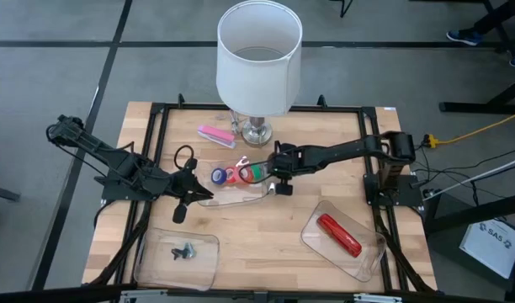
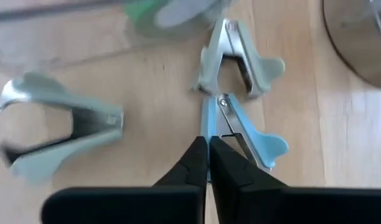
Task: Pick and place Stapler, Stapler remover, tape
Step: Put the blue staple remover into the bottom left transparent bin
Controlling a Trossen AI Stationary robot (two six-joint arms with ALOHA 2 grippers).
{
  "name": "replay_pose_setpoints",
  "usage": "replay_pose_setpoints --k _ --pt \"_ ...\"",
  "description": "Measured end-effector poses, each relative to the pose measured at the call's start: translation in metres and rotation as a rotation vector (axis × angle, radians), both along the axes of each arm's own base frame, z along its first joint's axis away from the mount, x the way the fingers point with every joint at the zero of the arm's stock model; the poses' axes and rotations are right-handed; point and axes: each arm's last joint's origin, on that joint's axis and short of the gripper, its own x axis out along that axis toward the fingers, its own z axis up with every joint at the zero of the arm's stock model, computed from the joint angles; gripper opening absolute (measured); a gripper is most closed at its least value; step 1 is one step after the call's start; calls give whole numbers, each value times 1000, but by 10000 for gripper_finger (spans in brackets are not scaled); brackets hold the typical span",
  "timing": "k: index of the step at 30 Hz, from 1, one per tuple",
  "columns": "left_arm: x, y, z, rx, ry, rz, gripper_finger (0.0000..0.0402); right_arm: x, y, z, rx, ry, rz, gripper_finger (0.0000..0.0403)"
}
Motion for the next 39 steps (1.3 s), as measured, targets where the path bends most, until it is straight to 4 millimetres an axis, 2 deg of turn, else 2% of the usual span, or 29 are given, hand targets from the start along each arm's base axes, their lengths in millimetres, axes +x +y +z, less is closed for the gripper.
replay_pose_setpoints --k 10,17,28,34,39 --pt "0 2 0 19 -11 61 38 -14 2 31 57 -35 -32 3" --pt "10 -1 -9 154 27 83 67 -22 3 56 106 -114 -29 3" --pt "40 -13 -24 468 13 63 151 -36 8 96 154 -265 6 3" --pt "60 -20 -28 632 -55 24 189 -30 16 108 219 -383 96 2" --pt "77 -19 -34 734 -82 35 205 -24 24 114 268 -470 180 2"
